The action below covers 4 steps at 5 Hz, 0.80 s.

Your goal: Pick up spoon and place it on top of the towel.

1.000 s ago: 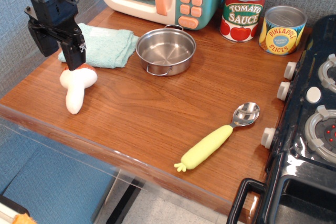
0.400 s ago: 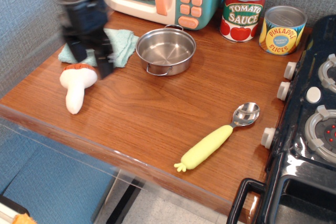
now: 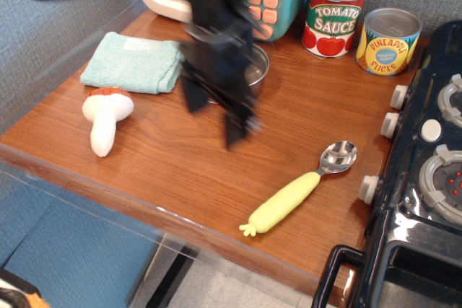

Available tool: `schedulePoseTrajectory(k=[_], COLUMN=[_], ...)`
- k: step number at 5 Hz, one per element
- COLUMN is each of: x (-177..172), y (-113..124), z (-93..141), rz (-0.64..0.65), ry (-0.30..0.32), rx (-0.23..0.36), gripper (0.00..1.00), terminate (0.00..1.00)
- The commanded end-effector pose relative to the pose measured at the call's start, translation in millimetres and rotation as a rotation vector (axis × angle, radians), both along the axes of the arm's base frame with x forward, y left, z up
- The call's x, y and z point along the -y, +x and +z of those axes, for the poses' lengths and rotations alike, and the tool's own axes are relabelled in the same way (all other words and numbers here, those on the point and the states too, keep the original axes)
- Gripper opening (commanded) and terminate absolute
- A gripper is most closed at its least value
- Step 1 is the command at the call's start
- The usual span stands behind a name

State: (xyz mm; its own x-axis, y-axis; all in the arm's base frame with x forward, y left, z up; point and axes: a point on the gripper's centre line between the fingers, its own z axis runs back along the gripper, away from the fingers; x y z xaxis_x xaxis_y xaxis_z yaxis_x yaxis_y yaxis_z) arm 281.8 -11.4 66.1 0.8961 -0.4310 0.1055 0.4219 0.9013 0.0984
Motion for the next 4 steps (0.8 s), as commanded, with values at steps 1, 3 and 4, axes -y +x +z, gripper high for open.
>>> schedulePoseTrajectory(k=[1,3,4], x=[60.9,72.4,68.7], y=[-21.8,-30.2,-31.7], z=[-20.5,-57.2,-66.7], rz=[-0.02,-0.038,-0.021], ry=[0.047,0.073,0.036], rx=[0.025,-0.025,-0.048], gripper=[1.0,1.0,1.0], terminate=[0.0,0.0,0.0])
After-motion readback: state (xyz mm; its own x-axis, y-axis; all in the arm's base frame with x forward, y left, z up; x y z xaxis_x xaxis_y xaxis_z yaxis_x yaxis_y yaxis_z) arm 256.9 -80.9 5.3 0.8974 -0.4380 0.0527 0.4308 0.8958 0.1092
